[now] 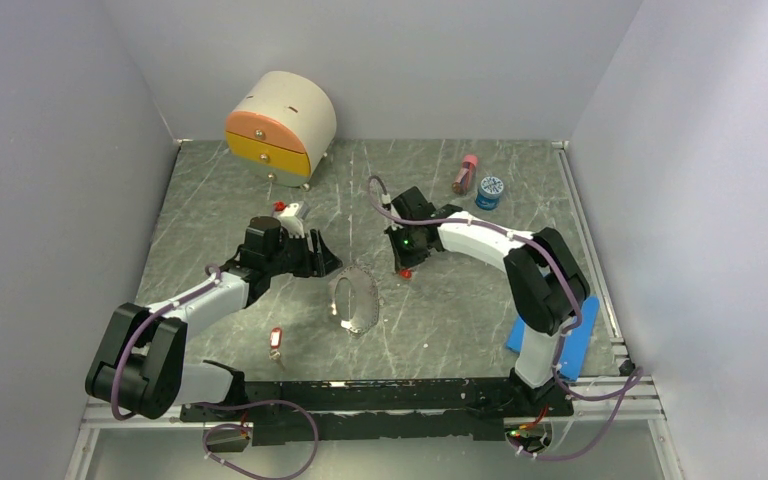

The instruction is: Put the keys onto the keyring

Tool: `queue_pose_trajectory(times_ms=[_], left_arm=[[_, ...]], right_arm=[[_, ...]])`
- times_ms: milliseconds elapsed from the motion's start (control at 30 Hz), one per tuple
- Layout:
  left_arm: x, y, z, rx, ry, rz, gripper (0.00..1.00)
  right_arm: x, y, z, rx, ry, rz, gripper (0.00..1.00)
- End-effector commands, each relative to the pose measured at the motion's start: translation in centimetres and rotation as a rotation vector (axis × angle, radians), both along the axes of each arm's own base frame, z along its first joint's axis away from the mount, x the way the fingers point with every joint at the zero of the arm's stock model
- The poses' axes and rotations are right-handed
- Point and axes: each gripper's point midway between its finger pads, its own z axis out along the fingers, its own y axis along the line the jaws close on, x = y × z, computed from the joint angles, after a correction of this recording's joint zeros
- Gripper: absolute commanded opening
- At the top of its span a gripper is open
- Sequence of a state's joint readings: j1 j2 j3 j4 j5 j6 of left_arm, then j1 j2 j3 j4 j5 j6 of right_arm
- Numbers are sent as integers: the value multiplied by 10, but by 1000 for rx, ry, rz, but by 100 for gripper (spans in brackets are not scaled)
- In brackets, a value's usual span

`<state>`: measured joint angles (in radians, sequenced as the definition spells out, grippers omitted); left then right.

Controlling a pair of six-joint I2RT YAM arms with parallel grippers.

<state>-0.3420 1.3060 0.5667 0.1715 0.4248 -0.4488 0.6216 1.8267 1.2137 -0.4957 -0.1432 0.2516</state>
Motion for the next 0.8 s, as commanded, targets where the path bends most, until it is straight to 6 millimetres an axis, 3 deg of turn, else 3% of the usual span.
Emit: queue_pose_trajectory(times_ms=[0, 333, 767], left_arm=[[7, -7, 16, -39, -71, -17, 65], [5, -10, 16, -44, -70, -26, 64], [2, -13, 12, -44, -55, -31, 64]], right_arm=[[0, 24, 22, 43, -32, 65, 0], [-4, 38, 9, -6, -26, 123, 0], [1, 36, 4, -78, -55, 142, 0]])
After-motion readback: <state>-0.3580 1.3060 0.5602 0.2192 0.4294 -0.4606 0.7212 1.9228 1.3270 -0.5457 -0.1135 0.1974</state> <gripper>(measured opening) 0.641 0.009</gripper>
